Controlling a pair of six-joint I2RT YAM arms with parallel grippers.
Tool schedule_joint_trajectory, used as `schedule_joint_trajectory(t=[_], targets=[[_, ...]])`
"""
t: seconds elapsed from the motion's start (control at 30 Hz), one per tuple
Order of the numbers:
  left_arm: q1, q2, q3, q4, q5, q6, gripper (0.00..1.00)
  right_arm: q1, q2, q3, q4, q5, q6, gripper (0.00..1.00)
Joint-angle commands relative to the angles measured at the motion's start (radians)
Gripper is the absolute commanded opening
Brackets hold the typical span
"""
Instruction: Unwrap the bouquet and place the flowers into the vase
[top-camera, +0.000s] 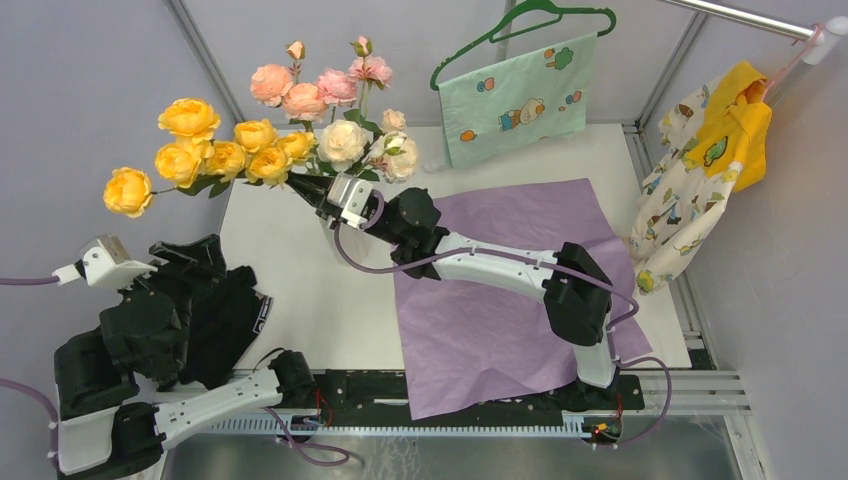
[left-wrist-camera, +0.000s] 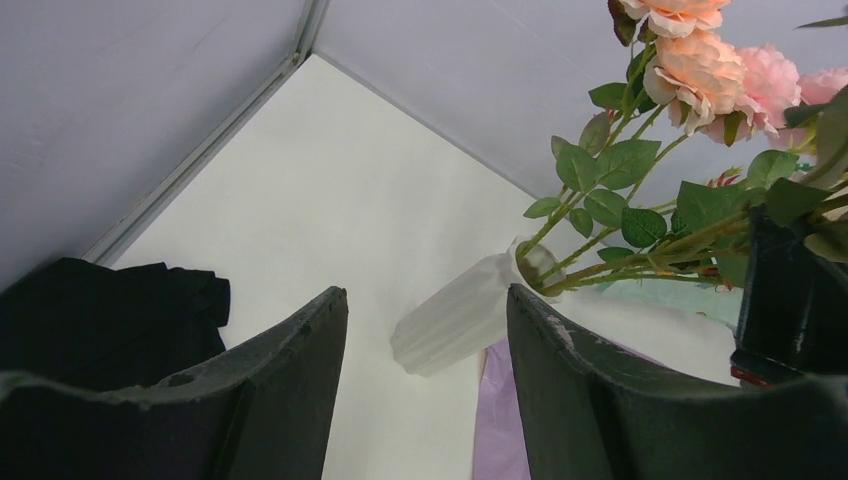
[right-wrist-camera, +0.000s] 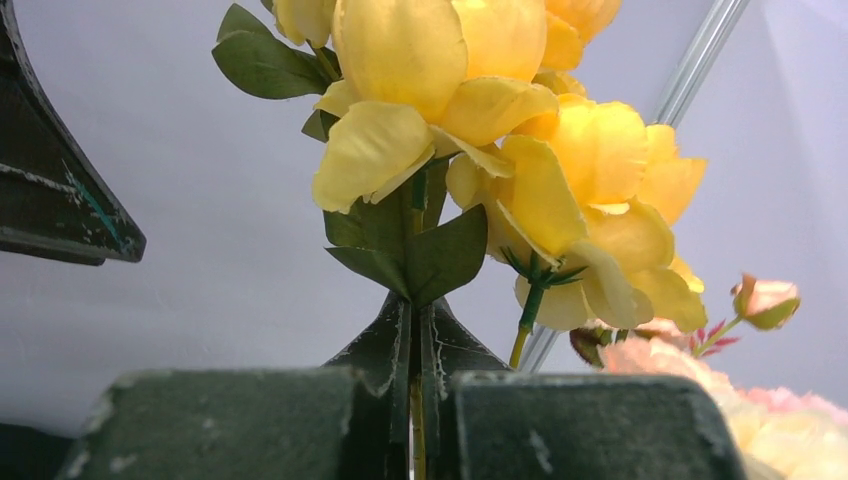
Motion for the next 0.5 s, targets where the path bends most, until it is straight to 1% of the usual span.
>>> schedule_joint_trajectory(t=[0.0,0.1,0.27,0.37,0.47], targets=[[0.004,0.001,-0.005,0.033,-0.015,0.021,0.66,0.004,-0.003,-0.044,0.050,0.061,0.054,0.00],[0.003,-0.001,-0.004,0.034,-0.012,0.019,0.66,0.005,-0.008,-0.072,0.052,0.086,0.076,0.02],[0.003,-0.002,0.000,0.034,-0.004,0.019,0.66,0.004,-0.003,-0.108,0.051,0.133,0.117,0.09],[0.004,-0.005,-0.001,0.033,0.001,0.019,0.66,0.005,-0.003,-0.129,0.049,0.157,0.130,0.16],[0.004,-0.006,-0.001,0.033,0.006,0.018,0.66,0.005,-0.006,-0.153,0.046,0.181,0.136,0.18]])
